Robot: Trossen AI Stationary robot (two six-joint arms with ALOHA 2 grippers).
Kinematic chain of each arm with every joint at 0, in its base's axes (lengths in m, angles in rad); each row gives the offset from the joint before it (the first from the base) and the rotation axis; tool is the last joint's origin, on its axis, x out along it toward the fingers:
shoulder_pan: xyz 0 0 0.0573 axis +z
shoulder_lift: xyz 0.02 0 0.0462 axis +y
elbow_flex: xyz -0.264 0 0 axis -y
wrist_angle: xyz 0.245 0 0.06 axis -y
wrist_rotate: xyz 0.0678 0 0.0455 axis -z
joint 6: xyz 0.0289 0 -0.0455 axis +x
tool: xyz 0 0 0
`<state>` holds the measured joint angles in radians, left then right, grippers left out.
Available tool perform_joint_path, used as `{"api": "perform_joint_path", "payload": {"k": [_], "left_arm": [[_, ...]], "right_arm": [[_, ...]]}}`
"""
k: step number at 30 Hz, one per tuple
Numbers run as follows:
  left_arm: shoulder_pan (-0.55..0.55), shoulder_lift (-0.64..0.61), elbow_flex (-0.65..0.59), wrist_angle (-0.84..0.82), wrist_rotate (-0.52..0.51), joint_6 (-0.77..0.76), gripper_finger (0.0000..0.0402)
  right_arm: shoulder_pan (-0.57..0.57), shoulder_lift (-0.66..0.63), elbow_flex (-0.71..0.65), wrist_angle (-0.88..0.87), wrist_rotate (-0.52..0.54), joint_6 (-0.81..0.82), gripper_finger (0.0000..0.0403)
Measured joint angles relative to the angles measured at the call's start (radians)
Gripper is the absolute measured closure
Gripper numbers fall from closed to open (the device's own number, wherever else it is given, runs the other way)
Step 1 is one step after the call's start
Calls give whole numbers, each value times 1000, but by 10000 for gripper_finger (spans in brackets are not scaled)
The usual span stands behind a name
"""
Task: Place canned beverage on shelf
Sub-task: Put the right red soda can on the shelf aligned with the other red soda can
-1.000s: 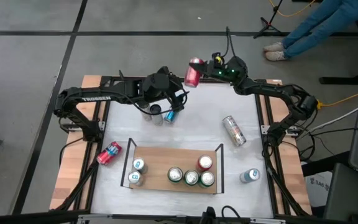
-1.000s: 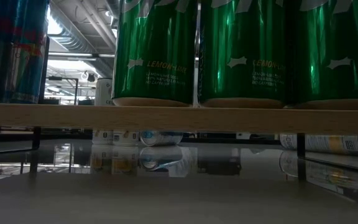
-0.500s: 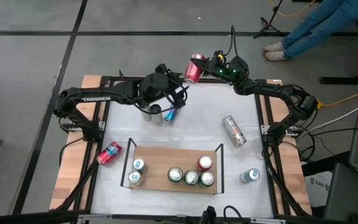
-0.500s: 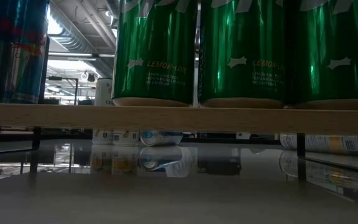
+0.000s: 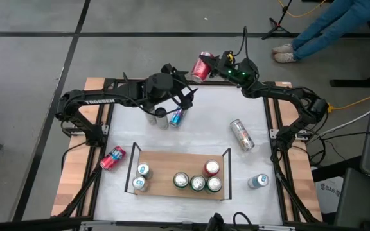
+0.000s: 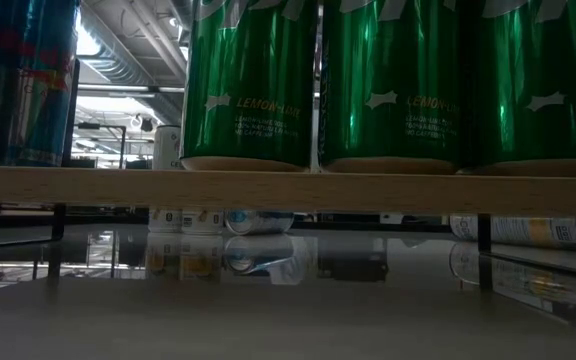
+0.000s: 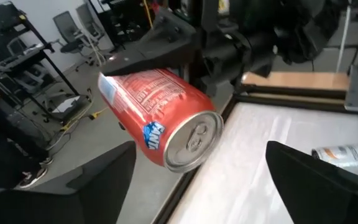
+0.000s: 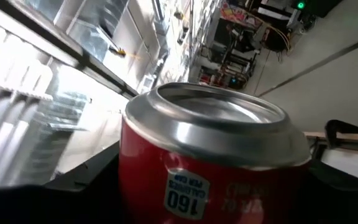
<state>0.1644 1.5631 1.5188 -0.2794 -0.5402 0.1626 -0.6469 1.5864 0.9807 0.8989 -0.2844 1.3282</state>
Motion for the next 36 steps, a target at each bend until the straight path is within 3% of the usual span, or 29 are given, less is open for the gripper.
{"api": "perform_joint_path", "payload": {"k": [13,22,36], "left_arm": [[45,28,0,124,57,2,30],[46,64,1,205,36,15,30],[45,76,1,226,-20,58,30]], "right_arm": [[52,-1,1,53,109,115,105],[92,-1,0,83,211,161,105],[106,-1,0,99,217,224,105]]}}
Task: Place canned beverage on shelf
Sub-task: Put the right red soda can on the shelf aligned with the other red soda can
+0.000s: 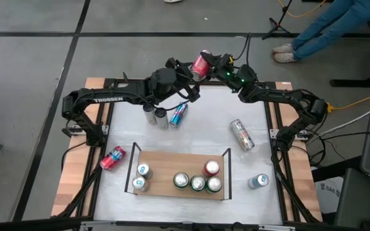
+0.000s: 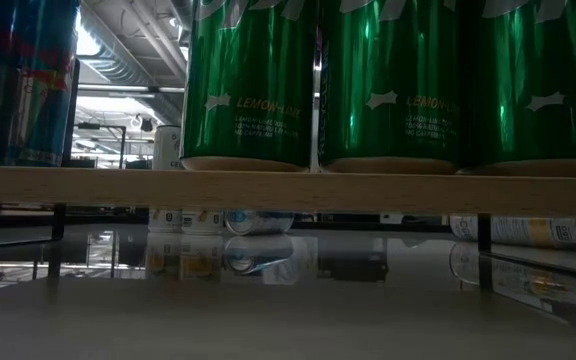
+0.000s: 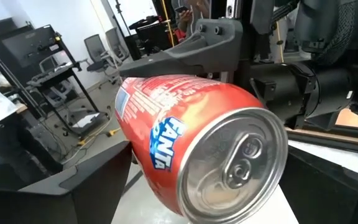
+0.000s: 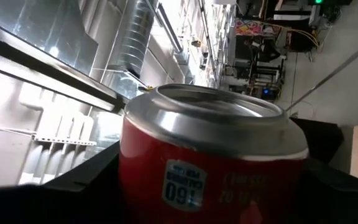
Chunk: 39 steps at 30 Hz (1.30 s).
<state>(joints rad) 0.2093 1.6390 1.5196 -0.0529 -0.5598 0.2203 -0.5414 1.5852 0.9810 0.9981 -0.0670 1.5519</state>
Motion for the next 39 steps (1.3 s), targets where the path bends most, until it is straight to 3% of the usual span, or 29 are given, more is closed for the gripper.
{"api": "perform_joint_path", "payload": {"k": [9,16,25,39], "left_arm": [[27,0,0,13,12,0,30],[49,0,-1,22,154,-1,30],[46,-1,-1,34,105,3,30],[43,8,-1,59,109,334,34]], "right_arm": [[0,0,0,0,12,49,105],[13,0,0,0,33,53,105],[14,0,0,-4,34,52,105],[14,0,0,-9,31,47,105]]}}
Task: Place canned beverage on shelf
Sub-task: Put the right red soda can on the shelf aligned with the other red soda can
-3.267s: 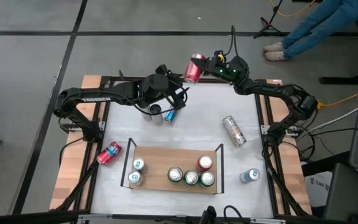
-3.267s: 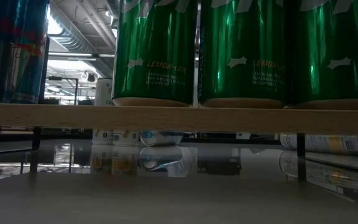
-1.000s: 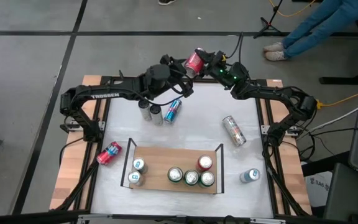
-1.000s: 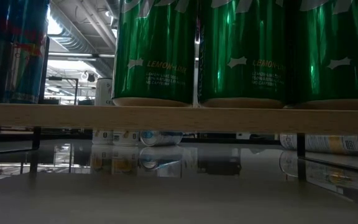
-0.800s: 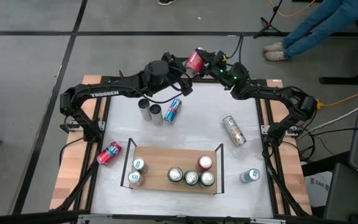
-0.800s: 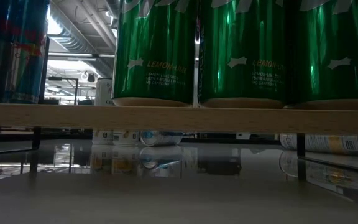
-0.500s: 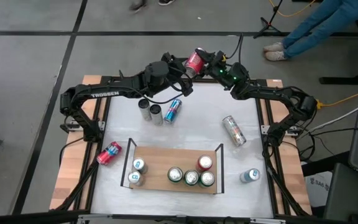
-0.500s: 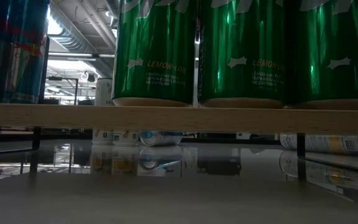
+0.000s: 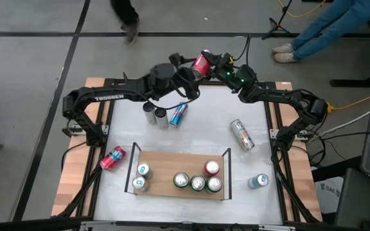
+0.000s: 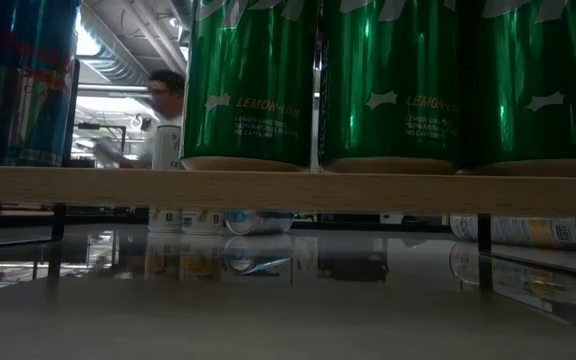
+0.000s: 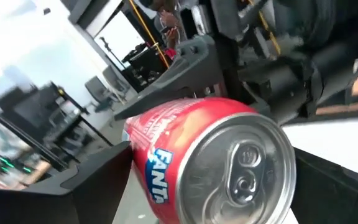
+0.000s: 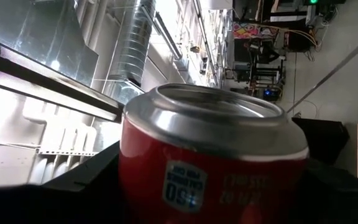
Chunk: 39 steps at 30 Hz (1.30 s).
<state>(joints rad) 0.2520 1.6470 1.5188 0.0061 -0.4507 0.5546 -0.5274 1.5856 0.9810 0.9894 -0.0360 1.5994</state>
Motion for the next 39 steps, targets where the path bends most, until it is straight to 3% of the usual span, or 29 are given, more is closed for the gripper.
{"api": "perform_joint_path", "payload": {"k": [8,20,30,39], "left_arm": [[-2,35,1,24,-26,131,37],[-17,36,1,32,-70,139,77],[-19,38,0,28,-66,136,81],[-33,39,-1,26,-100,136,82]], "right_arm": [[10,1,-1,-6,3,2,105],[11,2,-2,-7,1,5,100],[11,2,-1,-41,0,4,57],[11,2,0,-59,-2,-10,56]]}}
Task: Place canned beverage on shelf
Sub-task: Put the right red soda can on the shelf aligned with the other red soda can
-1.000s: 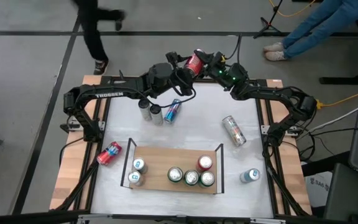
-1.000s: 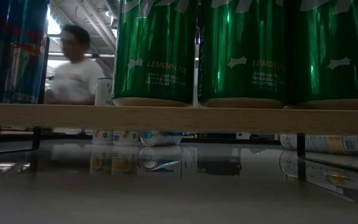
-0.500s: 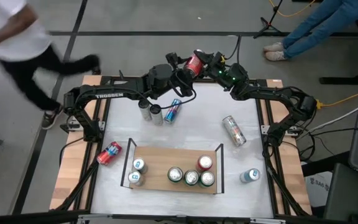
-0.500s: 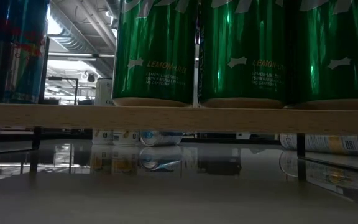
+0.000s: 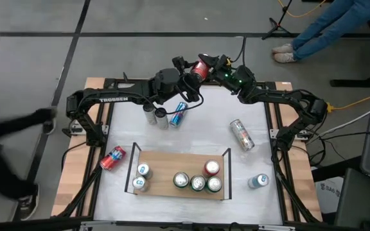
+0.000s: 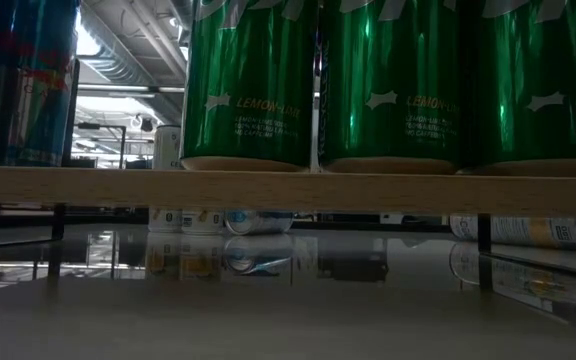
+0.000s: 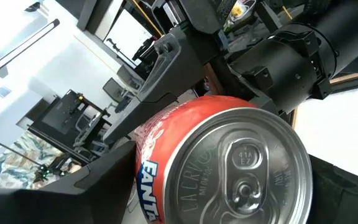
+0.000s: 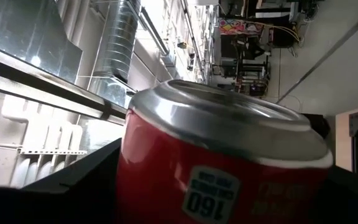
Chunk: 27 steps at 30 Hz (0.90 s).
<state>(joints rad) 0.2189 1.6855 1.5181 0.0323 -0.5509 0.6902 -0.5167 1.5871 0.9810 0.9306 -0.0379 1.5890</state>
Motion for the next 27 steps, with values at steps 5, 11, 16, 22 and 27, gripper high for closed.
{"api": "perform_joint_path", "payload": {"k": [5,11,16,22,27], "left_arm": [[-11,0,0,-2,-33,0,82],[-14,0,0,-2,-47,7,82],[-30,0,0,-1,-91,12,83],[-58,0,0,1,-151,21,83],[-69,0,0,3,-193,20,83]], "right_arm": [[0,-1,1,-10,-3,0,56],[0,-1,1,-14,-6,0,56],[0,-1,1,-14,-5,1,56],[0,-1,1,-14,-18,3,56],[0,-1,1,-14,-19,3,56]]}}
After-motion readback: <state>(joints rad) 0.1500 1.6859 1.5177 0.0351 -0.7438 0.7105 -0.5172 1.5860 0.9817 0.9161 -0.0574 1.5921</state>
